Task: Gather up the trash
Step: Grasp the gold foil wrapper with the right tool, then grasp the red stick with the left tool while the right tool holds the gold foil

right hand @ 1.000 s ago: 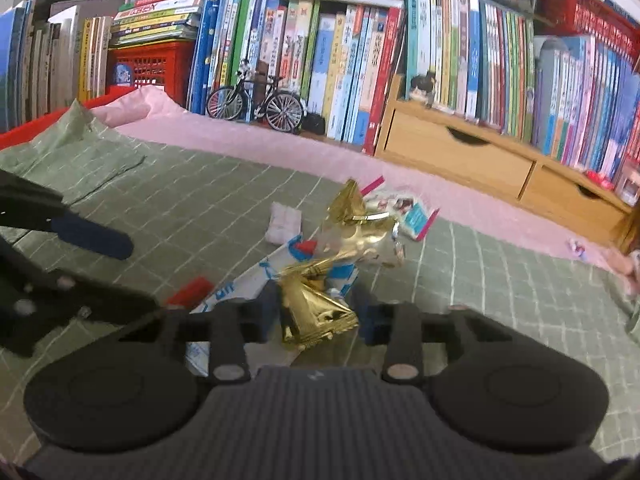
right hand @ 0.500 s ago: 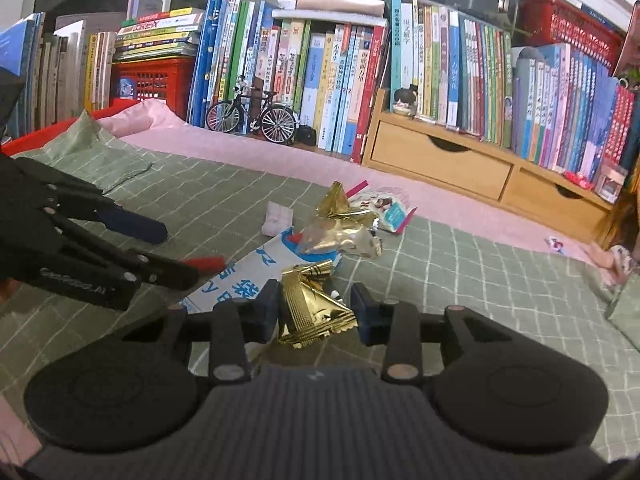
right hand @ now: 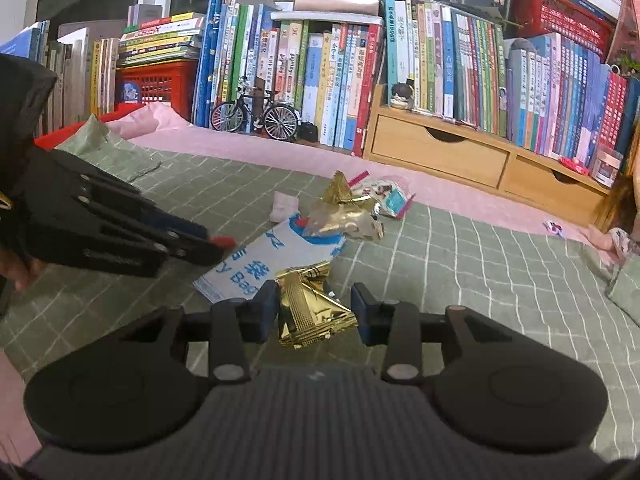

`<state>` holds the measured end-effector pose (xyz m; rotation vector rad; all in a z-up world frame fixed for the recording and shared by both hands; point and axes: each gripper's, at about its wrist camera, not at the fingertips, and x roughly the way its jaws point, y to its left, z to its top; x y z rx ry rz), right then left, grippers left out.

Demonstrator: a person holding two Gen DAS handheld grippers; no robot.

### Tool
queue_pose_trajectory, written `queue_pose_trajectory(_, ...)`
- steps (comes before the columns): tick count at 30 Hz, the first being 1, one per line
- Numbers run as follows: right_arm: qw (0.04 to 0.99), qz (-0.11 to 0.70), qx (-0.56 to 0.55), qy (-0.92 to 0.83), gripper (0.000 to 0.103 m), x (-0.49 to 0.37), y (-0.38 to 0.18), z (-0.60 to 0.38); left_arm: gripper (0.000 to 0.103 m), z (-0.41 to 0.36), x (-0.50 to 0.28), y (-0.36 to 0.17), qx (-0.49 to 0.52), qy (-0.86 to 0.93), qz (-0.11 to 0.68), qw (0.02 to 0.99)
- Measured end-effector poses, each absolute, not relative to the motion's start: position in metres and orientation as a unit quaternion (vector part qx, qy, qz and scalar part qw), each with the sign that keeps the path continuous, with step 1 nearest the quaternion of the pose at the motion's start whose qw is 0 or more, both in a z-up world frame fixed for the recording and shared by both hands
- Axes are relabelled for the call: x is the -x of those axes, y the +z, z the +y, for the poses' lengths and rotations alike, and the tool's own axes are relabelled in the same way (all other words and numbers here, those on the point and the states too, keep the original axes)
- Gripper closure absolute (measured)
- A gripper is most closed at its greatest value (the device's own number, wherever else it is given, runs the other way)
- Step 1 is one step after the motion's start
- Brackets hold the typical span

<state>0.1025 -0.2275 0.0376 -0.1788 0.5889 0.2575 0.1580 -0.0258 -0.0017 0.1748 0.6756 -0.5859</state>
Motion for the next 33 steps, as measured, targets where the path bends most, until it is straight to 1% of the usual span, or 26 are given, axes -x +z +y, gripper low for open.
queue_pose_trajectory(2,0.946,0.288,0.086,0.123,0.054,-0.099,0.038,-0.231,0.07,-0.017,-0.154,-0.001,-0.118,-0.265,0.318,0.903)
queue_pose_trajectory(3,0.946,0.287,0.086,0.122,0.054,-0.097,0.039,-0.233,0.061,-0.011,-0.153,-0.002,-0.132,-0.249,0.31,0.908)
queue_pose_trajectory(6,0.948,0.283,0.087,0.115,0.053,-0.094,0.041,-0.234,0.06,0.005,-0.162,-0.001,-0.123,-0.213,0.319,0.915)
queue_pose_trajectory(8,0.949,0.281,0.084,0.113,0.053,-0.092,0.042,-0.234,0.063,0.012,-0.165,0.004,-0.111,-0.203,0.325,0.917)
queue_pose_trajectory(11,0.95,0.278,0.077,0.119,0.052,-0.09,0.043,-0.234,0.064,0.012,-0.155,0.013,-0.089,-0.22,0.318,0.918)
queue_pose_trajectory(15,0.952,0.274,0.073,0.117,0.051,-0.09,0.042,-0.232,0.06,-0.006,-0.141,0.016,-0.018,-0.262,0.328,0.907)
queue_pose_trajectory(19,0.954,0.27,0.058,0.118,0.051,-0.089,0.043,-0.236,0.059,-0.027,-0.137,0.009,-0.017,-0.195,0.316,0.928)
queue_pose_trajectory(23,0.955,0.267,0.053,0.118,0.051,-0.087,0.042,-0.24,0.058,-0.034,-0.139,0.002,0.032,-0.141,0.33,0.933)
queue_pose_trajectory(28,0.954,0.27,0.039,0.125,0.051,-0.087,0.039,-0.247,0.05,-0.043,-0.136,-0.001,0.052,-0.099,0.319,0.941)
queue_pose_trajectory(32,0.955,0.263,0.037,0.132,0.051,-0.086,0.041,-0.248,0.048,-0.056,-0.144,-0.004,0.043,-0.076,0.326,0.941)
queue_pose_trajectory(33,0.955,0.261,0.038,0.134,0.051,-0.085,0.041,-0.248,0.05,-0.059,-0.144,-0.003,0.034,-0.073,0.326,0.942)
